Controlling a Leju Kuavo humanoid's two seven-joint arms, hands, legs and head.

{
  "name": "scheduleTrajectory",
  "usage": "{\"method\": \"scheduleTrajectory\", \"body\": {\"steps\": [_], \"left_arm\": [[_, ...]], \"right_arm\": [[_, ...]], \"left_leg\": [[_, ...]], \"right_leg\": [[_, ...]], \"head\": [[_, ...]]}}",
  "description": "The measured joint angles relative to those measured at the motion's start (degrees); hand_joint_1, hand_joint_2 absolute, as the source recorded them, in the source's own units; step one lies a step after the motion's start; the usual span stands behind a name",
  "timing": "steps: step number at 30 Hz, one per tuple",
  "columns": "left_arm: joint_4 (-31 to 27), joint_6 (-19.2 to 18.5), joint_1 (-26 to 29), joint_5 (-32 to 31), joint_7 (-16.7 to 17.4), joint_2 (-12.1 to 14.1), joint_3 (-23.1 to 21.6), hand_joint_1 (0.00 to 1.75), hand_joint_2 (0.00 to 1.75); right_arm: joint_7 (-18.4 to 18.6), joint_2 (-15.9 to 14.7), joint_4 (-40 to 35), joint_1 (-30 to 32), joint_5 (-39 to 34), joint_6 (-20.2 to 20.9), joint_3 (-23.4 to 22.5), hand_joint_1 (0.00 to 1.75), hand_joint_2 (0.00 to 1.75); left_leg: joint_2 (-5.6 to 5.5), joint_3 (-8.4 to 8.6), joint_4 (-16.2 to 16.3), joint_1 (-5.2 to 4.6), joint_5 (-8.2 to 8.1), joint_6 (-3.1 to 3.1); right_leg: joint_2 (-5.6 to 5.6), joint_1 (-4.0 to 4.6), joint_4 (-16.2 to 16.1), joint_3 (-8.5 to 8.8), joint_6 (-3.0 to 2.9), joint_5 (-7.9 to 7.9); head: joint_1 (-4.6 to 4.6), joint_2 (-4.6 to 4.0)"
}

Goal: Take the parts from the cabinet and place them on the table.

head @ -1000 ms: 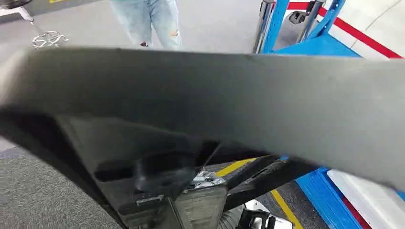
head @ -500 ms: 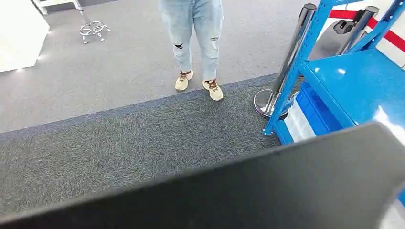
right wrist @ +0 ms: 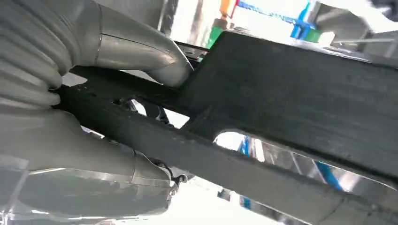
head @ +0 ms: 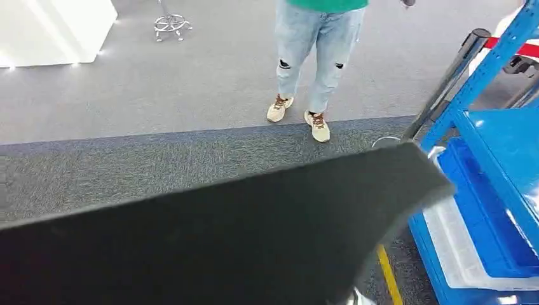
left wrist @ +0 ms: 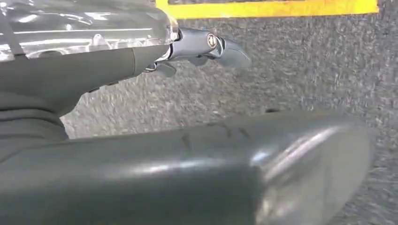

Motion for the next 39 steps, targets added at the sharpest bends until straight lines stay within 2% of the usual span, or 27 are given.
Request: {"method": "scheduleTrajectory", "body": {"steps": [1,3,4,5,8,9,10,11,12,14,15,16,18,19,20,24,25,26,27,29,30,31,32,33,34,35,39], "left_arm": [[0.0,-0.2,0.0,0.2,-0.2,-0.1,0.0,0.0,0.0],[0.0,-0.4,0.1,0.4,-0.3,-0.4,0.0,0.0,0.0],[0.0,-0.5,0.2,0.7,-0.3,-0.5,0.0,0.0,0.0],[0.0,-0.6,-0.1,0.8,-0.3,-0.5,0.2,0.0,0.0],[0.0,-0.8,0.3,1.3,0.0,-0.8,0.5,0.0,0.0],[0.0,-0.8,0.5,1.4,0.1,-0.9,0.6,0.0,0.0],[0.1,-0.8,0.6,1.4,0.1,-1.1,0.7,0.0,0.0],[0.1,-0.8,0.5,1.4,0.1,-1.1,0.7,0.0,0.0],[0.1,-0.7,0.2,1.5,0.1,-1.1,0.8,0.0,0.0],[0.1,-0.7,0.0,1.5,0.1,-1.2,0.8,0.0,0.0],[0.1,-0.7,0.1,1.5,0.1,-1.4,0.8,0.0,0.0],[0.1,-0.7,0.4,1.4,0.0,-1.4,0.9,0.0,0.0],[0.1,-0.5,0.7,1.4,-0.2,-1.5,0.9,0.0,0.0],[0.1,-0.5,0.7,1.4,-0.4,-1.5,0.9,0.0,0.0],[0.1,-0.4,0.5,1.5,-0.6,-1.5,0.9,0.0,0.0],[0.0,-0.7,0.5,2.1,-1.7,-1.6,1.4,0.0,0.0],[0.1,-0.9,0.7,2.2,-1.9,-1.6,1.6,0.0,0.0],[0.1,-0.9,0.5,2.5,-2.3,-1.9,1.7,0.0,0.0],[0.1,-1.0,0.2,2.5,-2.8,-2.0,1.8,0.0,0.0],[0.1,-1.0,-0.1,2.3,-4.1,-2.2,1.8,0.0,0.0],[0.1,-1.1,-0.1,2.3,-4.5,-2.3,1.8,0.0,0.0],[0.1,-1.2,-0.1,2.3,-4.7,-2.3,1.8,0.0,0.0],[0.1,-1.2,-0.1,2.1,-4.8,-2.3,1.8,0.0,0.0],[0.1,-1.1,0.0,1.9,-4.8,-2.4,1.8,0.0,0.0],[0.1,-1.2,0.0,1.9,-4.6,-2.4,1.8,0.0,0.0],[0.1,-1.5,0.1,1.9,-4.3,-2.5,1.9,0.0,0.0],[0.1,-2.8,0.5,2.5,-3.5,-2.4,2.2,0.0,0.0]], "right_arm": [[0.0,0.0,0.6,0.0,0.0,-0.2,0.2,1.64,1.75],[-0.2,0.0,1.4,-0.3,0.0,-0.3,0.4,1.64,1.75],[-0.5,0.0,1.9,-0.5,0.0,-0.3,0.5,1.64,1.75],[-0.8,0.1,2.6,-0.6,-0.1,-0.2,0.8,1.64,1.75],[-1.0,0.4,3.7,-1.1,-0.2,0.0,1.0,1.64,1.75],[-0.9,0.7,3.9,-1.4,-0.3,0.0,1.0,1.64,1.75],[-0.9,0.9,4.2,-1.7,-0.4,0.0,1.0,1.64,1.75],[-1.0,1.2,4.3,-1.7,-0.5,0.0,1.0,1.64,1.75],[-0.9,1.2,4.5,-1.8,-0.6,0.1,1.0,1.64,1.75],[-0.7,1.2,5.0,-1.9,-0.6,0.1,1.0,1.64,1.75],[-0.7,1.2,5.3,-1.9,-0.6,0.1,1.1,1.64,1.75],[-0.7,1.3,5.6,-2.0,-0.7,0.1,1.1,1.64,1.75],[-0.7,1.4,6.2,-2.3,-0.8,0.1,1.1,1.64,1.75],[-0.7,1.6,6.4,-2.4,-0.8,0.1,1.1,1.64,1.75],[-0.9,1.8,6.6,-2.5,-0.9,0.1,1.1,1.64,1.75],[-0.9,2.5,7.5,-2.7,-0.9,0.2,1.2,1.64,1.75],[-0.8,2.8,7.5,-2.9,-0.9,0.2,1.2,1.64,1.75],[-0.8,2.9,7.6,-3.1,-0.9,0.3,1.3,1.64,1.75],[-0.8,2.9,7.6,-3.2,-0.9,0.5,1.3,1.64,1.75],[-0.5,2.6,8.0,-3.0,-0.7,0.7,1.3,1.64,1.75],[-0.5,2.6,8.3,-3.0,-0.7,0.8,1.4,1.64,1.75],[-0.5,2.6,8.3,-3.0,-0.7,0.9,1.4,1.64,1.75],[-0.5,2.6,8.4,-3.0,-0.7,0.8,1.4,1.64,1.75],[-0.5,2.6,8.4,-3.0,-0.7,0.8,1.4,1.64,1.75],[-0.5,2.6,8.4,-3.0,-0.7,0.8,1.4,1.64,1.75],[-0.5,2.6,8.5,-3.0,-0.7,0.8,1.4,1.64,1.75],[-0.7,2.6,8.6,-3.1,-0.7,1.0,1.4,1.64,1.75]], "left_leg": [[-0.9,0.08,0.3,0.1,-0.27,-0.18],[-2.58,0.12,1.5,0.41,-1.08,-0.78],[-3.21,-0.44,2.4,0.53,-1.68,-1.14],[-3.93,-1.11,3.6,0.34,-2.07,-1.63],[-5.51,-1.83,3.1,0.93,-1.77,-2.52],[-6.02,-1.91,3.3,0.96,-1.94,-2.74],[-3.11,-1.91,4.1,0.73,-2.26,-2.96],[-0.04,-3.16,6.6,0.56,-3.7,-3.31],[1.44,-5.37,10.9,0.72,-5.8,-3.56],[2.18,-10.01,19.4,0.96,-9.08,-3.72],[2.22,-11.23,21.4,1.04,-9.11,-3.71],[2.22,-10.81,20.2,1.03,-7.7,-3.56],[2.91,-6.07,10.9,0.87,-2.62,-2.96],[5.09,-3.26,5.7,0.5,-0.49,-2.46],[7.33,-2.39,3.7,-0.18,-1.59,-2.22],[4.7,-2.1,2.2,-0.96,-1.27,-0.67],[4.07,-0.68,1.0,0.03,-0.44,-0.37],[3.49,-0.3,0.5,-0.12,-0.26,-0.13],[2.89,-0.31,0.5,-0.12,-0.14,0.14],[1.2,-0.34,0.5,-0.14,-0.28,0.33],[0.38,-0.34,0.6,-0.15,-0.31,0.31],[-0.38,-0.28,0.7,-0.13,-0.39,0.23],[-1.26,-0.2,0.9,-0.05,-0.54,0.11],[-2.19,-0.06,1.3,0.06,-0.84,-0.16],[-2.96,-0.06,1.8,0.2,-1.2,-0.48],[-3.5,-0.51,2.3,0.22,-1.58,-0.82],[-5.37,-1.61,2.7,0.6,-1.76,-2.12]], "right_leg": [[0.03,-0.11,-1.8,0.34,0.11,2.23],[0.78,-0.51,-10.4,3.65,0.32,8.1],[3.22,-0.96,-14.2,4.96,0.54,9.27],[4.98,-1.0,-14.8,5.09,0.63,8.34],[3.38,-0.45,-14.3,4.8,-0.37,8.42],[2.67,-0.87,-14.7,5.02,-0.82,8.49],[1.91,-0.77,-14.9,5.31,-1.17,8.47],[1.19,-0.62,-15.0,5.54,-1.52,8.36],[0.28,-0.39,-15.0,5.62,-1.69,8.25],[-1.46,-0.05,-15.0,5.65,-1.88,8.01],[-2.25,0.07,-15.0,5.7,-1.93,7.89],[-2.97,0.17,-15.0,5.84,-1.92,7.76],[-4.32,0.3,-15.0,6.41,-1.9,7.39],[-4.83,0.35,-15.0,6.74,-1.81,7.2],[-5.38,0.43,-15.2,6.95,-1.64,7.06],[-7.68,0.28,-16.1,8.01,-0.33,6.78],[-6.45,0.09,-15.7,8.27,0.05,6.52],[-3.0,0.04,-14.1,7.77,0.09,5.69],[-1.07,0.07,-10.5,5.92,0.01,3.6],[-0.02,0.05,-1.6,0.87,0.23,-0.08],[0.03,0.07,0.7,-0.84,0.34,-0.27],[0.04,0.05,0.5,-1.25,0.41,0.95],[0.07,-0.04,-2.4,-0.39,0.44,3.52],[0.38,-0.17,-7.5,1.79,0.44,6.9],[1.49,-0.4,-12.4,3.89,0.49,9.57],[4.43,-0.66,-14.5,4.79,0.5,8.99],[2.71,-0.04,-15.1,4.73,-0.59,8.98]], "head": [[0.02,0.0],[0.02,0.0],[0.07,0.0],[0.07,0.0],[-0.02,0.0],[-0.04,0.0],[-0.06,0.0],[-0.42,0.0],[-0.37,0.0],[-0.39,0.0],[-0.39,0.0],[-0.39,0.0],[-0.39,0.0],[-0.39,0.0],[-0.35,0.0],[-0.39,0.0],[-0.33,0.0],[-0.33,0.0],[-0.28,0.0],[-0.2,0.0],[-0.22,0.0],[-0.2,0.0],[-0.2,0.0],[-0.22,0.0],[-0.2,0.0],[-0.22,0.0],[-0.22,0.0]]}}
